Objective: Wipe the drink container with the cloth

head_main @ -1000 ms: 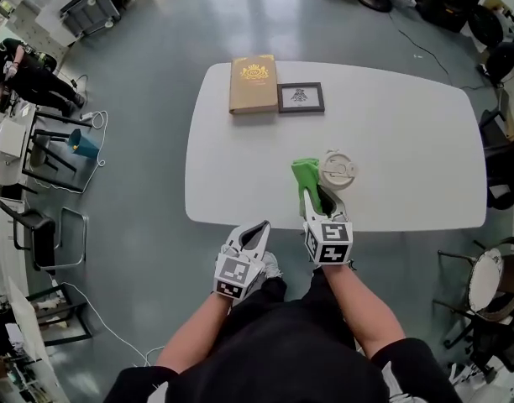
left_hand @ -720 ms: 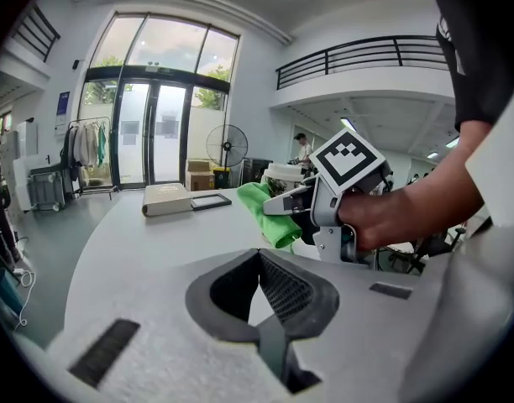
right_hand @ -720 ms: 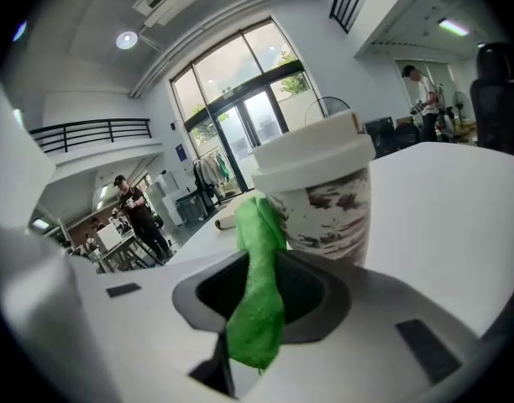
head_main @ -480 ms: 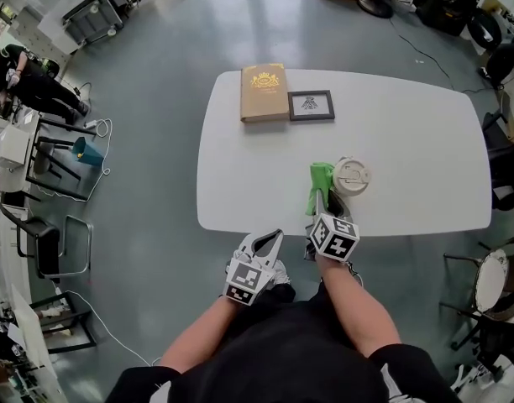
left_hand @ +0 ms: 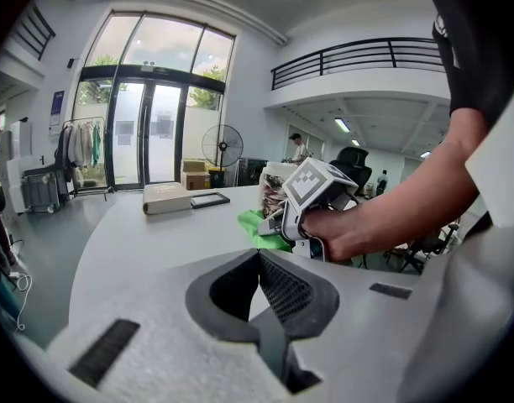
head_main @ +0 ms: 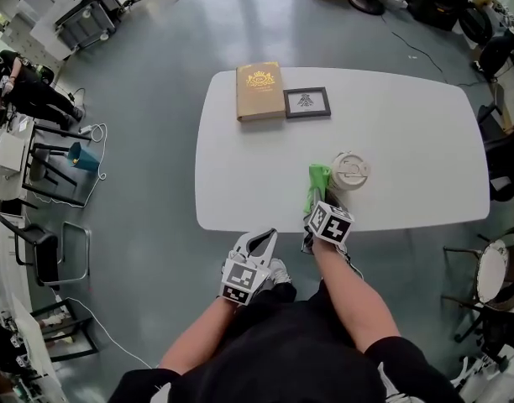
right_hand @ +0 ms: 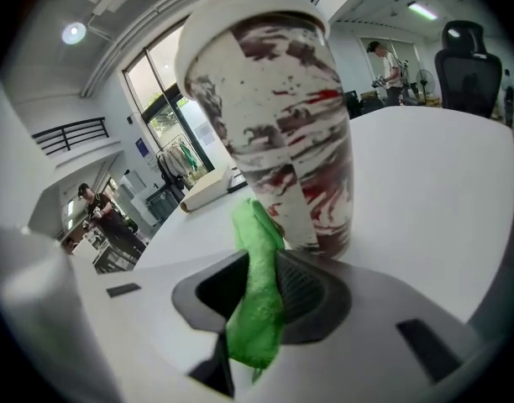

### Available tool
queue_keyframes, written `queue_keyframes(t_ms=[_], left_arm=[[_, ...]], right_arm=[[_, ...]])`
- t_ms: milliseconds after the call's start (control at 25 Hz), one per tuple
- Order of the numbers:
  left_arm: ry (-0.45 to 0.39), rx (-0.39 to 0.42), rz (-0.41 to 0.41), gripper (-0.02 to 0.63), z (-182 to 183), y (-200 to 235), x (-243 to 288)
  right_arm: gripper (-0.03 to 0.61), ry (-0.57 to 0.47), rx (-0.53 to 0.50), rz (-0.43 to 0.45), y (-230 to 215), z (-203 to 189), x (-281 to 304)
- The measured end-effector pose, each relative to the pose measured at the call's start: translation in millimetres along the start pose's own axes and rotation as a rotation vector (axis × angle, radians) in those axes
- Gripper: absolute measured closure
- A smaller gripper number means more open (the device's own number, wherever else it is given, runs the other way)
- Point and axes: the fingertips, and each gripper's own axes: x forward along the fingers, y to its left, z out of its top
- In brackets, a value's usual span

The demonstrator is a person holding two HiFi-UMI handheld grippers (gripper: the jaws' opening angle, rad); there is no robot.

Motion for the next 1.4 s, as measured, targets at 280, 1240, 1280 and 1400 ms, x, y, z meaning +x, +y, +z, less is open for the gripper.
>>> queue_keyframes(t_ms=[280, 1240, 1280, 1400], left_arm=[[-0.036, 0.012, 0.017, 0.604, 3.9, -0.9, -6.0], [-0.181, 0.042, 0.129, 0.604, 88.9, 17.4, -8.3], [-0.196, 0.047, 0.121, 0.604, 94.2, 13.4, -4.3], [-0.229, 0.055, 0.115, 0.604, 116.0, 4.7, 5.3]], right_arm=[[0.471, 0.082, 0.050, -0.052, -10.5, -16.0, 4.8], [0.477, -0.417, -0.583, 0.376, 79.1, 98.3, -192.5], [0.477, -0.438, -0.600, 0.373, 77.5, 104.3, -198.7], [0.477, -0.487, -0.612, 0.366, 68.4, 121.3, -211.3]])
